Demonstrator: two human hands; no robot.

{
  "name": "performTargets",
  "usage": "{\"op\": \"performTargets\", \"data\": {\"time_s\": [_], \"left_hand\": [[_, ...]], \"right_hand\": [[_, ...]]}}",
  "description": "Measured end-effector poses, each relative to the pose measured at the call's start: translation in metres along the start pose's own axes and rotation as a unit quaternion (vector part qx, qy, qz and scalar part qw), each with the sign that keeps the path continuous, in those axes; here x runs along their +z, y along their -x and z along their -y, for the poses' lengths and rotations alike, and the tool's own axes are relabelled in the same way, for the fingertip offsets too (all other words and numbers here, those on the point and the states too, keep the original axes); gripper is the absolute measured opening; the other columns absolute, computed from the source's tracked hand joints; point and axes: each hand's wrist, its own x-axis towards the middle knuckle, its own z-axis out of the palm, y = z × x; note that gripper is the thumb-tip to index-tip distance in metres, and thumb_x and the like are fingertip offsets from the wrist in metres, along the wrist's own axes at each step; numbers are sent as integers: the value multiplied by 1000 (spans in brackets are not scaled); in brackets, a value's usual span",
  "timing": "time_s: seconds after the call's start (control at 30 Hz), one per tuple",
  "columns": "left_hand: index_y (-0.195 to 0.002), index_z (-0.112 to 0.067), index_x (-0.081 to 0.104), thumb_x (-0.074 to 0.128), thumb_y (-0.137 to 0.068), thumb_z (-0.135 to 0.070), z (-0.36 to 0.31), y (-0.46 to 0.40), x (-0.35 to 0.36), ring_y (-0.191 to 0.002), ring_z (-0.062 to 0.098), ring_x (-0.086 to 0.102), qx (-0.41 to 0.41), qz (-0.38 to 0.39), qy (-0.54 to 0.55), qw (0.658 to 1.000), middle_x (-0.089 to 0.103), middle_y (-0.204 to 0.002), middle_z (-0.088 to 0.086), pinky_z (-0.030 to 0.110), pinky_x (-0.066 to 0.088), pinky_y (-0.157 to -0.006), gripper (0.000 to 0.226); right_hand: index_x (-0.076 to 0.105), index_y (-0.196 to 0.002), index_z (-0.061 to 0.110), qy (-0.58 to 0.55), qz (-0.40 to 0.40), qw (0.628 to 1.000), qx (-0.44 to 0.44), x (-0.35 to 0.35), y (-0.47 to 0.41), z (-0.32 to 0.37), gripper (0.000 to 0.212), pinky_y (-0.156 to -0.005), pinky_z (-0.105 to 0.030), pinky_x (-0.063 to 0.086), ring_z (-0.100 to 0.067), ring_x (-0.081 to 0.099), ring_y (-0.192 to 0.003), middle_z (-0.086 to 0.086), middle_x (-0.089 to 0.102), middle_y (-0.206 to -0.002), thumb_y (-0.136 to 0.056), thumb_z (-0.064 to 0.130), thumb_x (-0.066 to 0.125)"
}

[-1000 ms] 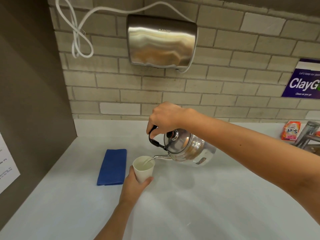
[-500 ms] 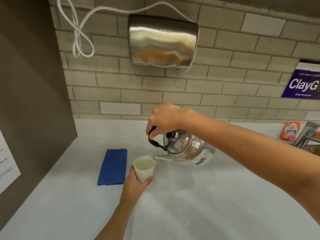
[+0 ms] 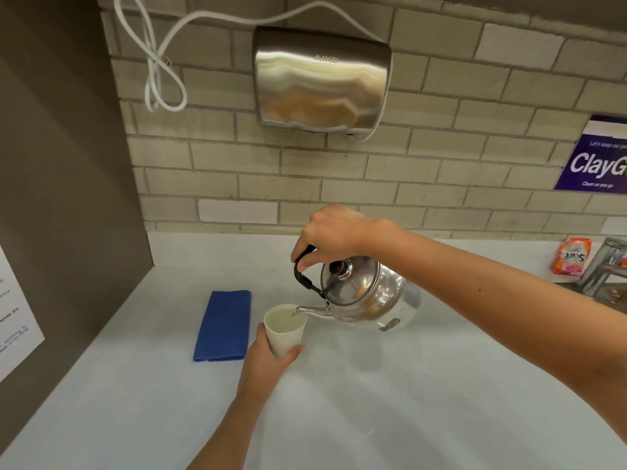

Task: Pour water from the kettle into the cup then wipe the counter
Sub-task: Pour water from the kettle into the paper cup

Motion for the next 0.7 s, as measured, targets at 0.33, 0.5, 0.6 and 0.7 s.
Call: {"op": "performTargets", "data": {"time_s": [0.33,0.5,0.6,0.7], "left_hand": [[-120,-26,40,80,-63,-40,1,0,-1,-97,11,54,-5,-6,-6,1000,55,-107,-9,25,44,-78,71],[-116,-30,46,80,-61,-43,2,1,-1,-100,8,56,-6,-5,20,1000,59,-108,-10,21,44,-80,66],[-120,-26,47,80,-61,-43,2,1,0,-100,8,56,-10,-9,8,1000,58,-107,-11,23,44,-81,69],[-118,-28,46,79,-60,-45,5,0,0,-96,4,55,-25,-8,-3,1000,56,-103,-16,17,44,-77,69]], "right_hand": [[63,-102,50,-174,-41,974,139,27,34,-39,25,-55,-20,38,1,53,-66,22,71,-99,-79,58,57],[62,-96,56,-285,-118,925,222,41,42,-64,20,-63,-21,42,0,56,-76,21,70,-103,-77,59,59],[63,-98,53,-287,-172,909,248,50,27,-73,22,-63,-25,45,-10,61,-80,18,71,-105,-77,60,58],[66,-100,45,-286,-223,901,237,67,0,-75,25,-65,-26,41,-12,64,-84,12,73,-102,-79,56,58]]}}
